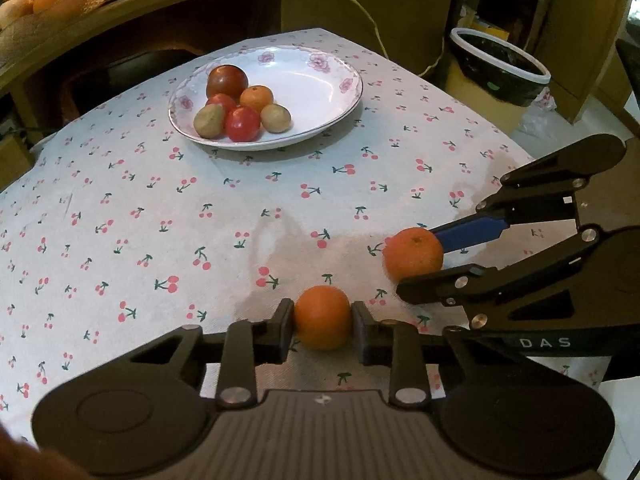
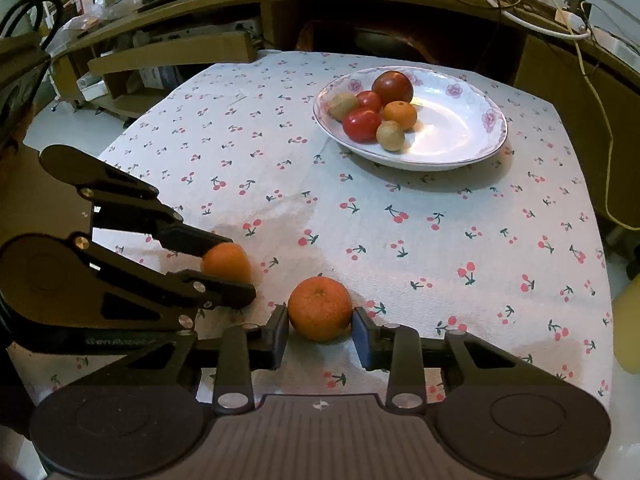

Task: Organize fruits
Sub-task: 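Carry both held oranges over the white plate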

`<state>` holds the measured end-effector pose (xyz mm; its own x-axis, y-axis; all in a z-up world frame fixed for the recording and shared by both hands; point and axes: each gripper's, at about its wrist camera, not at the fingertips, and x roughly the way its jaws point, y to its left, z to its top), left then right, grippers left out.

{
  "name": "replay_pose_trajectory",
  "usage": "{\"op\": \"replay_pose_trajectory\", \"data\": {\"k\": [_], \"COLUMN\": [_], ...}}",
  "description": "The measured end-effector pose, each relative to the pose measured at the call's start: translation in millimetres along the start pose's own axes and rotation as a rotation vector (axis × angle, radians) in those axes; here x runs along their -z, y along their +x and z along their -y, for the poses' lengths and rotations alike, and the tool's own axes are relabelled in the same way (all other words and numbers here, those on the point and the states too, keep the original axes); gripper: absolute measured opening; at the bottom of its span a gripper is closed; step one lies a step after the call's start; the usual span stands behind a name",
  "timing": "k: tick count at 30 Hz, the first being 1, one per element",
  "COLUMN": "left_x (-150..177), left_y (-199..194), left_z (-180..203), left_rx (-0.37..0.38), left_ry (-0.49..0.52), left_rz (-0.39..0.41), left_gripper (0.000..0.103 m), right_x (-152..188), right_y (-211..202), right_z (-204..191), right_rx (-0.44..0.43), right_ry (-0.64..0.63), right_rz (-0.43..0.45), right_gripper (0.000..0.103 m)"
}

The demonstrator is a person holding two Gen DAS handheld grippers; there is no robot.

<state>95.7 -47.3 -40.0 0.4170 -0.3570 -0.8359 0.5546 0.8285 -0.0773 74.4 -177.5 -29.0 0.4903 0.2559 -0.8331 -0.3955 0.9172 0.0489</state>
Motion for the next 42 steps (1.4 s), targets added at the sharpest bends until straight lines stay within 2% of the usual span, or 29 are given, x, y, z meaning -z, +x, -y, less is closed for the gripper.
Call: {"op": "replay_pose_trajectory", "data": {"k": [5, 16, 24, 27, 31, 35, 42], "left_x": [-7, -33, -67, -82, -99, -109, -121], "left_y": [-2, -8, -10, -8, -2, 8, 20], "left_z": [-2, -6, -10, -12, -10, -21, -32], "left_rx": [-0.009, -0.046, -0.086, -0.089, -0.137, -0.125, -0.137], "left_ry": [-0.012, -0.019, -0.023, -0.036, -0.005, -0.051, -0.062], "left_rz": [0.014, 0.072, 0.128, 0.148, 0.172, 0.177, 0.179], "left_gripper": [0.035, 0.035, 0.034, 0.033, 0.033, 0.033, 0.034], "right_x": [-4, -23, -42, -51, -59, -69, -86], "right_y": [0, -9, -15, -17, -15, -12, 0], "right_z": [4, 17, 33, 42, 44, 53, 63], "right_rx": [-0.003, 0.024, 0.053, 0.057, 0.081, 0.098, 0.110], "right_ry": [0.024, 0.063, 0.110, 0.130, 0.114, 0.115, 0.104], "right_rz": [0.004, 0.068, 0.115, 0.140, 0.160, 0.172, 0.176], "right_gripper": [0.035, 0.035, 0.035, 0.035, 0.035, 0.035, 0.035]}}
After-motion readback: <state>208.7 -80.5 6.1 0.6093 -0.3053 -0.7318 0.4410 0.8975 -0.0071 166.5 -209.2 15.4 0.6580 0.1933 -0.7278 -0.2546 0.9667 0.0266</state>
